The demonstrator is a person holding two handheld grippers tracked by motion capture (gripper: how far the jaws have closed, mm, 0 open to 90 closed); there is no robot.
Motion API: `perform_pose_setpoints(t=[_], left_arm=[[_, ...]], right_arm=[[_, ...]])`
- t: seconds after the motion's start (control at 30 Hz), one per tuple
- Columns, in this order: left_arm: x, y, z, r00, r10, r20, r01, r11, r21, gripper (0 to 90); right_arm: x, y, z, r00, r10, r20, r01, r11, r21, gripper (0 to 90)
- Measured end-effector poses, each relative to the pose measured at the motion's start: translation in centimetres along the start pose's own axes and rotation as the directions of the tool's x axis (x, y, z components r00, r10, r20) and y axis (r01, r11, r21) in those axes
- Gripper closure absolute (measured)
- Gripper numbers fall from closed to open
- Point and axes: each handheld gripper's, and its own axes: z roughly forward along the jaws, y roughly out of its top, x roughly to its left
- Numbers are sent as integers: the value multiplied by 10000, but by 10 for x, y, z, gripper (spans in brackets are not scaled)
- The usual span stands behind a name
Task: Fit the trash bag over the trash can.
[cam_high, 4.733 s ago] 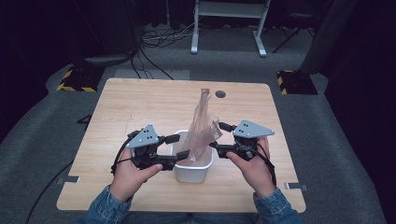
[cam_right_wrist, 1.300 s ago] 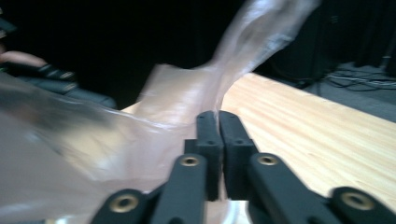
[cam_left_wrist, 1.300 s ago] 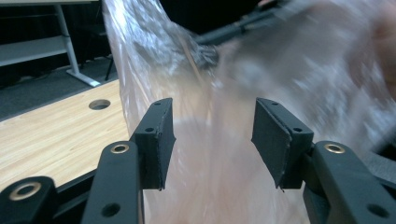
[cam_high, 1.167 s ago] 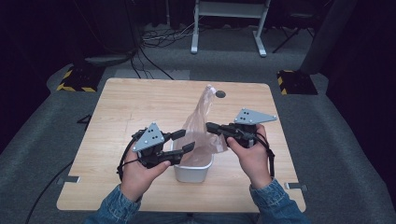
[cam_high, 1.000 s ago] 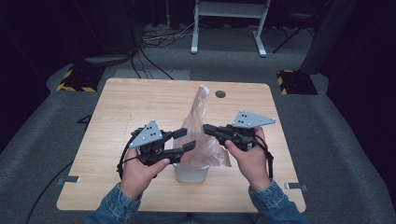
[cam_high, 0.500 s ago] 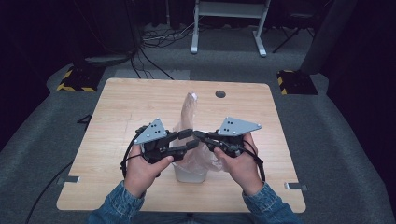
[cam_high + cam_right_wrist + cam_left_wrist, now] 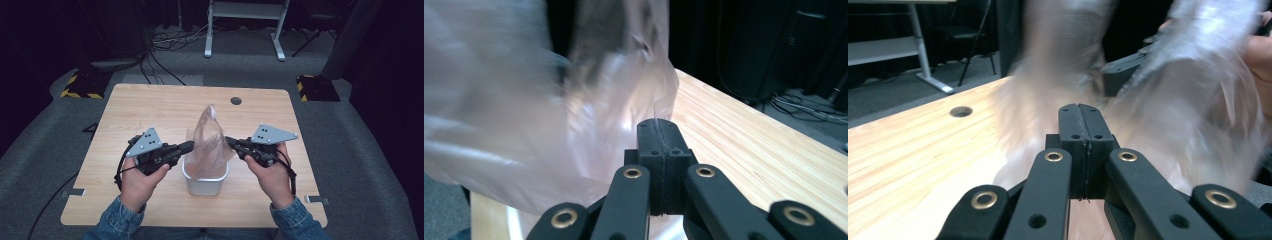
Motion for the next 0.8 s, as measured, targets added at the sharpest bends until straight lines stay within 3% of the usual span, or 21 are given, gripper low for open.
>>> perform_pose_setpoints(t=[0.3,0.4,0.47,0.53,0.6,0.67,0.8], left_arm=[[15,-7,-22,9978,-162,-648,161,9999,-19,899],[17,-7,-24,9986,-250,-459,252,9997,30,883],[15,-7,-20,9983,-362,-462,359,9993,-73,746],[14,-6,-15,9980,-443,-449,435,9989,-184,588],[14,-5,-11,9977,-645,-204,638,9974,-334,522],[13,-4,-7,9967,-806,-18,805,9959,-419,481],[8,2,0,9960,-848,292,862,9950,-506,457]], right_arm=[[-11,-12,-12,9989,332,320,-336,9994,102,900],[-12,-12,-14,9992,381,144,-380,9993,-53,900],[-10,-10,-13,9993,361,-102,-363,9991,-202,849],[-8,-7,-10,9995,265,-144,-270,9992,-308,708],[-6,-4,-5,9996,246,-104,-250,9988,-419,615],[-6,0,1,9998,96,-162,-102,9993,-353,630],[3,7,10,9985,-288,-460,286,9996,-43,784]])
